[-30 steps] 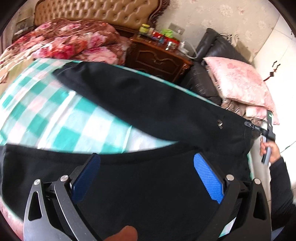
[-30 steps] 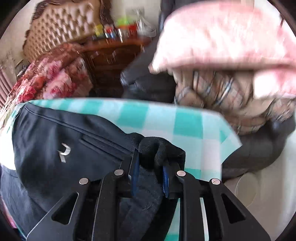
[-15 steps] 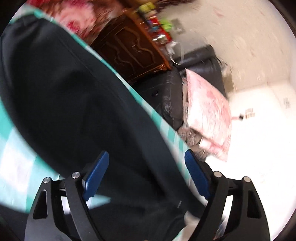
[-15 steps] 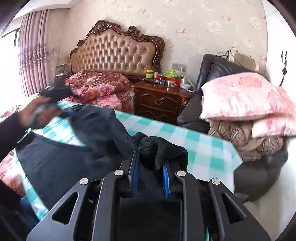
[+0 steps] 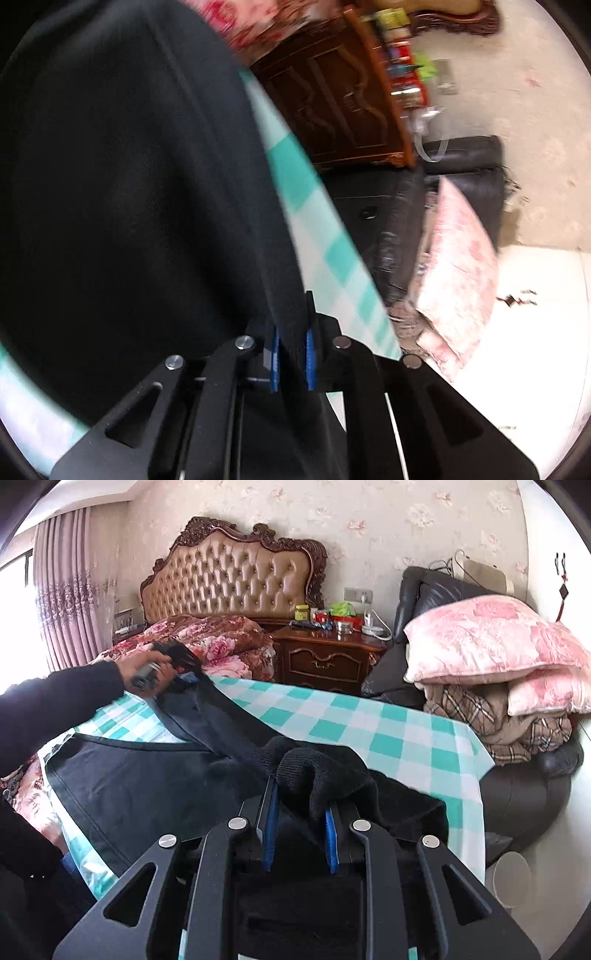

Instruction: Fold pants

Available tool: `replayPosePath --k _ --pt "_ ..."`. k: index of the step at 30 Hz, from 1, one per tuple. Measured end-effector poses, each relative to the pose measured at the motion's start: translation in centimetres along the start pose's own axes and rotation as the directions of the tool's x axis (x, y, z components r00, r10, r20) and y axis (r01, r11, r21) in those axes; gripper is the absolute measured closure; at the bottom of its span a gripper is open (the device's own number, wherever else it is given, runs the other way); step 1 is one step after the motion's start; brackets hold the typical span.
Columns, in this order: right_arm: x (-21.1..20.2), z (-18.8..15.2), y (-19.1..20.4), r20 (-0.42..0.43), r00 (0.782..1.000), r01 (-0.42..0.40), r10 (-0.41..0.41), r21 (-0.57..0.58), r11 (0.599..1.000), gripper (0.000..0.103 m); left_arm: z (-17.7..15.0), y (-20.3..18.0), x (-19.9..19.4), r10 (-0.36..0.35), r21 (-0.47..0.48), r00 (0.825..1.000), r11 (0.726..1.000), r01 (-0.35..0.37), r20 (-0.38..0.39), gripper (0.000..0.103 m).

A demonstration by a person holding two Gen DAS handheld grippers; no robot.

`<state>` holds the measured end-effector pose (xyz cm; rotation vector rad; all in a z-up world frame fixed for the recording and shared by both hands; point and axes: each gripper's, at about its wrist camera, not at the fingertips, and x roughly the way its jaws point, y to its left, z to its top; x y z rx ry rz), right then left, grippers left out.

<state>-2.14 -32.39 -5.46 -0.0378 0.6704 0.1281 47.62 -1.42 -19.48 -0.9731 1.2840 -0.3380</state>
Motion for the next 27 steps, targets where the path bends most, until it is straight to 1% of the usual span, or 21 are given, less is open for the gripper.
replayPosePath --k 2,4,6,7,8,9,10,11,12,13,15,16,17,18,20,23,25,27 --pt "0.0 -0.6 -1.8 -0.029 0.999 -0.021 0.023 0.064 0.998 0.08 -2.2 -0.5 -3.7 -0.034 0.049 0.999 0.998 0.032 0.038 0.093" --pt "-0.2 -1.5 -4.0 -0.044 0.998 -0.03 0.038 0.17 0.985 0.078 -5.9 0.0 -8.7 -0.073 0.103 0.994 0.993 0.064 0.082 0.093" --pt "0.0 -3.0 -6.5 -0.078 0.994 -0.053 0.082 0.327 0.944 0.074 -10.0 1.5 -12.3 -0.085 0.135 0.991 0.988 0.07 0.103 0.093" --pt "0.3 -4.4 -7.9 -0.099 0.989 -0.055 0.108 0.429 0.902 0.073 -12.1 2.6 -13.6 -0.078 0.143 0.991 0.988 0.062 0.108 0.093" --pt "0.4 -5.6 -8.8 -0.113 0.986 -0.048 0.12 0.498 0.866 0.071 -14.2 3.7 -14.5 -0.072 0.148 0.992 0.987 0.055 0.107 0.093" --pt "0.5 -6.4 -9.3 -0.126 0.985 -0.034 0.121 0.541 0.841 0.065 -16.8 5.3 -15.3 -0.068 0.15 0.993 0.987 0.052 0.1 0.093" --pt "0.6 -7.6 -9.8 -0.149 0.982 -0.007 0.119 0.595 0.803 0.055 -18.8 6.5 -15.7 -0.066 0.148 0.994 0.988 0.052 0.089 0.093" --pt "0.6 -8.8 -10.1 -0.173 0.978 0.022 0.118 0.645 0.764 0.051 -20.6 7.9 -15.7 -0.065 0.146 0.995 0.988 0.053 0.078 0.093" --pt "0.4 -10.0 -10.4 -0.173 0.976 0.026 0.135 0.701 0.713 0.042 -21.7 8.9 -15.8 -0.057 0.143 0.996 0.989 0.046 0.074 0.093" --pt "0.2 -10.8 -10.6 -0.16 0.975 0.016 0.152 0.741 0.671 0.034 -22.8 10.1 -15.6 -0.05 0.134 0.996 0.99 0.041 0.068 0.093" --pt "-1.2 -12.9 -11.1 -0.109 0.98 -0.002 0.167 0.83 0.557 0.032 -24.1 12.2 -15.2 -0.037 0.115 0.997 0.993 0.03 0.064 0.093" --pt "-1.7 -13.5 -11.2 -0.099 0.981 -0.004 0.17 0.854 0.52 0.032 -24.3 12.9 -15.0 -0.028 0.111 0.997 0.994 0.02 0.068 0.093" --pt "-2.1 -13.8 -11.1 -0.092 0.98 -0.007 0.174 0.865 0.501 0.032 -24.5 13.4 -15.0 -0.025 0.104 0.997 0.994 0.017 0.071 0.093" --pt "-2.5 -13.9 -10.9 -0.087 0.981 -0.012 0.176 0.867 0.498 0.032 -24.5 13.8 -15.1 -0.031 0.097 0.997 0.995 0.024 0.071 0.093" --pt "-2.4 -13.4 -10.3 -0.088 0.979 -0.019 0.184 0.858 0.513 0.032 -24.3 14.0 -15.4 -0.031 0.11 0.997 0.994 0.023 0.075 0.093" --pt "-1.2 -13.1 -10.0 -0.101 0.975 -0.013 0.198 0.863 0.505 0.032 -24.5 13.6 -15.5 -0.033 0.139 0.995 0.99 0.02 0.093 0.093" --pt "-0.5 -13.3 -9.9 -0.11 0.972 -0.006 0.205 0.87 0.493 0.032 -24.7 13.6 -15.5 -0.039 0.142 0.994 0.99 0.025 0.1 0.093" --pt "0.2 -13.3 -10.0 -0.118 0.973 0.006 0.198 0.87 0.492 0.032 -24.7 13.5 -15.3 -0.04 0.144 0.994 0.989 0.025 0.101 0.093"
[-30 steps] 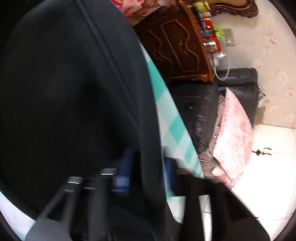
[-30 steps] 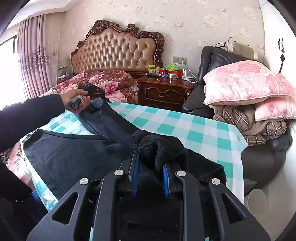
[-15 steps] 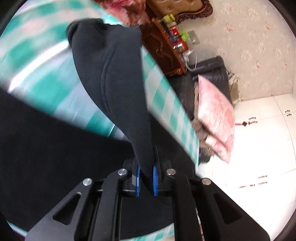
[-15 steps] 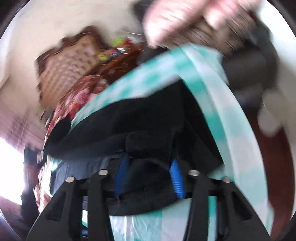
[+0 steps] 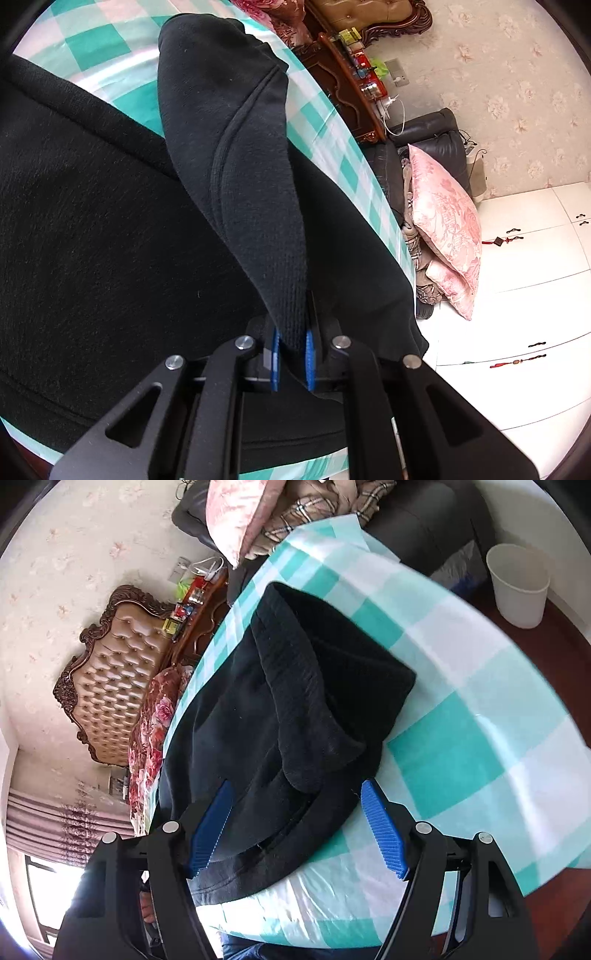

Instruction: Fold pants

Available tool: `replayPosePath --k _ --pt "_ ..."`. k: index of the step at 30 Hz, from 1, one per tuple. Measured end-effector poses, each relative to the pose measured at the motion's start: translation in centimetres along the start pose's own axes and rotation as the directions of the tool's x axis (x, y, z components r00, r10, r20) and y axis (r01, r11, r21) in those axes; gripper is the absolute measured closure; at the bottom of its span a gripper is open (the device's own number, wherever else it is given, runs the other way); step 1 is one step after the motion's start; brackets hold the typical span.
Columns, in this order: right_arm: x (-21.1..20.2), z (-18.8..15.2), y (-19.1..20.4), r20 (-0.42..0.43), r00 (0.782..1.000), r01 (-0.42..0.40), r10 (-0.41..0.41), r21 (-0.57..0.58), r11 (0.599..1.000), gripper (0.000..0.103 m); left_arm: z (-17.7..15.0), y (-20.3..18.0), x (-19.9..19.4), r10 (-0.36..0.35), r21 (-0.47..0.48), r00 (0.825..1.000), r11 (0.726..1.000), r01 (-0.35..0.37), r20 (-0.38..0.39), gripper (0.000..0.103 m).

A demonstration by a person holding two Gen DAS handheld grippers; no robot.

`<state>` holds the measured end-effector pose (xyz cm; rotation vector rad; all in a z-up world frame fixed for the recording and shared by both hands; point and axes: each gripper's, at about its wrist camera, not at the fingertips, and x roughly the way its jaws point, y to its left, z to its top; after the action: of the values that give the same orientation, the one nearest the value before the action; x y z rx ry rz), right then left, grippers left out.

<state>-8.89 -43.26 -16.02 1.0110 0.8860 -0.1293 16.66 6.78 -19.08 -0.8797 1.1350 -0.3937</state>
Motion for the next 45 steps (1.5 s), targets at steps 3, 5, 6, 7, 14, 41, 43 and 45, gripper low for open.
replayPosePath --k 3,5,6,7,14,41,43,45 --pt "0.2 0.6 1.0 0.013 0.999 0.032 -0.032 -0.021 0.999 0.038 0.1 0.2 0.1 0.0 -0.003 1.0 1.0 0.0 -0.003 0.093" --pt "0.2 0.6 1.7 0.008 0.998 0.062 -0.062 -0.04 0.997 0.038 0.2 0.0 0.2 -0.004 -0.001 1.0 1.0 0.004 -0.003 0.093" --pt "0.3 0.8 1.6 0.003 0.997 0.072 -0.072 -0.039 0.997 0.038 0.3 0.0 0.2 -0.012 0.003 1.0 1.0 0.012 -0.007 0.093" --pt "0.6 0.9 1.5 -0.006 0.996 0.09 -0.09 -0.029 0.996 0.04 0.3 0.0 0.3 -0.016 0.002 1.0 1.0 0.016 -0.01 0.093" --pt "1.0 1.5 1.2 0.005 0.985 0.172 -0.172 -0.041 0.984 0.064 0.3 0.0 0.4 -0.017 0.01 1.0 1.0 0.017 -0.02 0.093" --pt "-2.6 2.4 2.8 0.181 0.94 0.319 -0.29 -0.161 0.934 0.091 -8.6 0.7 -4.2 0.102 0.088 0.992 0.992 -0.095 -0.081 0.094" --pt "-1.3 2.8 1.1 0.148 0.934 0.344 -0.326 -0.124 0.931 0.091 -9.0 1.4 -3.7 0.126 0.07 0.986 0.99 -0.119 -0.108 0.094" --pt "-0.8 2.7 0.5 0.154 0.927 0.362 -0.342 -0.13 0.923 0.091 -9.1 1.9 -3.0 0.149 0.051 0.979 0.988 -0.143 -0.14 0.09"
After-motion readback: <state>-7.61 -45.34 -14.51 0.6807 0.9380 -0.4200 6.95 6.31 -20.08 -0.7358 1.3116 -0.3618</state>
